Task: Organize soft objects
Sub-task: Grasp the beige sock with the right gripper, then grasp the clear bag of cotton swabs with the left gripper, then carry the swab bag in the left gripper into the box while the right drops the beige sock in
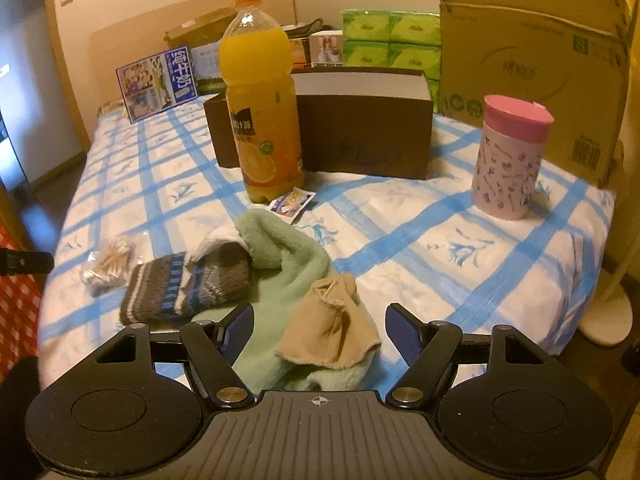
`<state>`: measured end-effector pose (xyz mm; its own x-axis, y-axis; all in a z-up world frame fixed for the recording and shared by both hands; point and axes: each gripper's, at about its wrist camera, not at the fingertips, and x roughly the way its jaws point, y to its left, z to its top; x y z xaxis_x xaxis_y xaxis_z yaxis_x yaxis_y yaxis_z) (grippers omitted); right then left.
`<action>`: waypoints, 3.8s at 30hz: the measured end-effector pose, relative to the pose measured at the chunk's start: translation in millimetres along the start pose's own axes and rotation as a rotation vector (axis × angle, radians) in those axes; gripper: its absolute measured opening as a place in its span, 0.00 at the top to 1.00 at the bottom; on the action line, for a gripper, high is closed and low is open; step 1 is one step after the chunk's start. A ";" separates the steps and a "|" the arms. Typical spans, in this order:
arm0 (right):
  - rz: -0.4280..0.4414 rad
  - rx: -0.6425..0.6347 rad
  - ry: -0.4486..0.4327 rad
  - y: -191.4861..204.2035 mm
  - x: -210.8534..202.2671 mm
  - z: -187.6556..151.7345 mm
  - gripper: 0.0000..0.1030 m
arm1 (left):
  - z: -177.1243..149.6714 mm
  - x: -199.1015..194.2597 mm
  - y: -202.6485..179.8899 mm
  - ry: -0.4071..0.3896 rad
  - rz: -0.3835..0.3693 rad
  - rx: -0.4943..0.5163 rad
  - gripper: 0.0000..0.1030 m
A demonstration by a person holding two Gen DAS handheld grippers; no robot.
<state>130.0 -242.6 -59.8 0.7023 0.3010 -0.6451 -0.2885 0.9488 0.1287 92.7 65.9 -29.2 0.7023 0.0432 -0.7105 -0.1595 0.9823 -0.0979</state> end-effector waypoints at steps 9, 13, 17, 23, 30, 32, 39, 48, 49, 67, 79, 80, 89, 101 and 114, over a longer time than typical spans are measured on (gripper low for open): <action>-0.016 -0.063 0.045 6.3 29.8 1.4 0.46 | -3.0 12.2 3.2 0.023 0.008 -0.003 0.39; -0.025 -0.064 0.068 5.7 41.7 1.0 0.54 | -3.3 15.9 4.1 0.028 0.010 -0.002 0.39; -0.026 -0.061 0.080 1.2 47.1 -0.3 0.80 | -3.3 19.5 4.3 0.031 0.008 -0.002 0.39; -0.006 0.022 -0.001 -14.5 28.5 10.0 0.95 | -2.7 24.7 3.0 0.031 0.003 0.001 0.39; 0.040 0.141 -0.106 -35.4 -2.3 33.8 0.95 | -0.1 30.6 1.5 0.019 -0.008 0.005 0.39; 0.053 0.149 -0.113 -36.6 -5.4 37.8 0.95 | 1.2 32.9 1.2 0.014 -0.012 0.007 0.39; 0.055 0.146 -0.074 -34.4 2.7 30.5 0.95 | 2.7 49.8 4.7 0.015 -0.002 0.007 0.39; 0.046 0.148 -0.045 -38.2 12.6 26.3 0.95 | 6.1 88.7 18.1 0.070 0.011 0.000 0.45; 0.044 0.147 -0.045 -38.6 13.4 26.6 0.95 | 6.7 93.0 19.7 0.077 0.006 -0.005 0.46; 0.066 0.105 -0.080 -59.7 27.5 64.7 0.95 | 37.3 104.2 32.3 0.056 -0.094 0.025 0.89; 0.110 0.004 -0.183 -71.9 39.4 137.6 0.95 | 125.0 93.3 22.3 -0.078 -0.127 0.129 0.89; 0.112 -0.001 -0.191 -72.5 41.3 143.5 0.95 | 134.2 94.9 18.5 -0.091 -0.133 0.138 0.89; 0.161 0.002 -0.269 -77.0 76.7 216.4 0.95 | 221.5 121.3 -15.5 -0.189 -0.193 0.184 0.89; 0.189 0.040 -0.251 -82.6 154.1 278.2 0.95 | 290.4 191.6 -65.5 -0.152 -0.283 0.211 0.89; 0.184 0.039 -0.179 -85.3 209.2 276.0 0.95 | 293.7 261.9 -87.8 -0.059 -0.268 0.302 0.78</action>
<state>481.2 -234.1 2.1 0.7453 0.4782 -0.4647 -0.3995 0.8782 0.2630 494.4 44.4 -2.0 0.7313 -0.2201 -0.6456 0.2393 0.9691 -0.0592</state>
